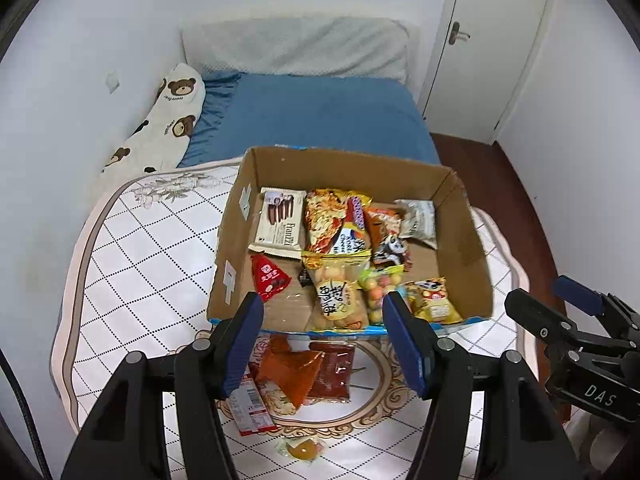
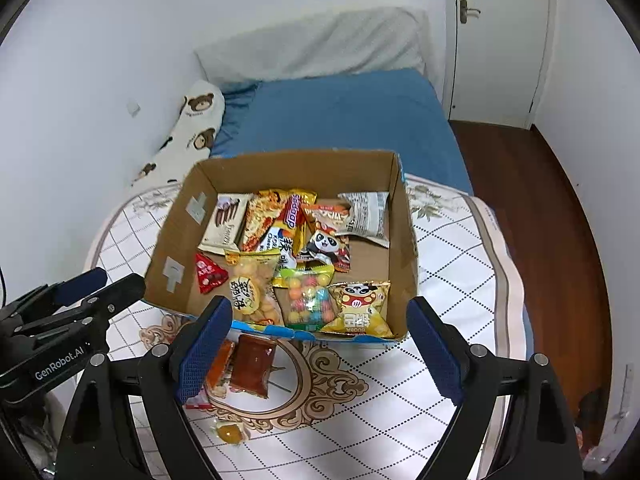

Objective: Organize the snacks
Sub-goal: 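Grasp the red-white spicy strip pack with the left tool while the right tool grasps the brown jelly pack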

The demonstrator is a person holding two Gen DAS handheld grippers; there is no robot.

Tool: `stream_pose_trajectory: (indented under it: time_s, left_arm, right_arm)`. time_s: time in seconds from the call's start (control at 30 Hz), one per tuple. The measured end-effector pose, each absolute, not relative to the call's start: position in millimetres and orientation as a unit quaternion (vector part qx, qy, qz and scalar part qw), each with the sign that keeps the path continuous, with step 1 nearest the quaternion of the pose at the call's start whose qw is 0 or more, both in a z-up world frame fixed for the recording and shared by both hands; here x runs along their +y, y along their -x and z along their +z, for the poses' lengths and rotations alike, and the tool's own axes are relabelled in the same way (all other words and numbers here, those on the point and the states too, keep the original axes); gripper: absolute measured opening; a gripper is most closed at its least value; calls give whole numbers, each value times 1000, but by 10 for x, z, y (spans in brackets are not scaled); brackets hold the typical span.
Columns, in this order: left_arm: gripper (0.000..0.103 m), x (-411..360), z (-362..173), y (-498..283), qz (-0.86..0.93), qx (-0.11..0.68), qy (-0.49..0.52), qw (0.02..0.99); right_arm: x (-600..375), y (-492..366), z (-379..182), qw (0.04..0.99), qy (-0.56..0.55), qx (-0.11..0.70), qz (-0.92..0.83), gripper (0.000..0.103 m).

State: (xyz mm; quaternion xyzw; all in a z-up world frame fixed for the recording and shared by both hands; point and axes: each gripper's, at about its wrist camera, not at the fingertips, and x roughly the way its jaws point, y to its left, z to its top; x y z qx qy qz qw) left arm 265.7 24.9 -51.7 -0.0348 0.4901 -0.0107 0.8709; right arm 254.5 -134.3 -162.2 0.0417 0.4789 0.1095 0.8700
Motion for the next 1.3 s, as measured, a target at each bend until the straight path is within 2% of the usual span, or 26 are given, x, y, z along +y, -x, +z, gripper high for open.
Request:
stream_pose_trajectory:
  time_s: [0.17,0.2,0.23,0.27,0.3,0.33,0.5,0.7,0.73,0.77,0.8,0.87,0.97,1.17,1.2,1.27,1.3]
  left_arm:
    - [60,201,-431,-2568,-23,487,49,872]
    - [60,188,-417,-2559,-24,488,50,871]
    - [67,192,-415,-2552,-22,488,53,871]
    - [85,214,-426,-2543,-21,487,59,871]
    - [93,239,-448,-2537,-18,487,62,871]
    - [96,286,-489,-2528,-9,489,63,870]
    - [97,653,-858,-2472,44,518,62,852]
    - [96,1179,-1549,-2338,120,578,69,804]
    - [96,1230,-1625,-2314,128,586,73,797]
    - [96,1294,-1736,-2291,135,597,79,787]
    - [96,1335,-1834,-2270,139,607,88,777]
    - [96,1413,-1996,-2258,147,622,105,762]
    - [96,1503,-2269,-2275,157,644,128,737]
    - [96,1506,-2868,-2304,137,701,141,686]
    - [96,1494,-2958,-2303,135,707,142,679]
    - [96,1482,-3090,-2303,132,714,148,671]
    - [96,1476,-3156,-2303,132,717,150,667]
  right_arm:
    - [-1400,-2407,-1467,876,-53,465,114,91]
    - [-1403,-2384,-1466,875,-58,467,119,96]
    - [-1401,-2368,-1480,873,-61,469,121,98]
    - [-1395,-2353,-1509,871,-63,471,121,100]
    - [-1378,-2338,-1553,869,-65,475,123,100]
    - [-1347,-2328,-1637,862,-67,485,129,100]
    - [-1121,-2345,-2187,826,-82,536,154,100]
    - [-647,-2486,-3156,786,-100,588,164,98]
    - [-598,-2501,-3280,784,-101,592,157,95]
    - [-527,-2521,-3422,781,-97,599,149,81]
    - [-470,-2541,-3534,777,-94,606,146,73]
    - [-326,-2566,-3798,767,-89,621,136,73]
    - [-135,-2566,-4005,764,-65,629,128,73]
    - [131,-2547,-4064,777,-9,620,111,73]
    - [145,-2541,-4071,777,-3,619,111,72]
    - [149,-2491,-4093,776,18,620,115,61]
    - [131,-2459,-4101,775,24,621,119,61]
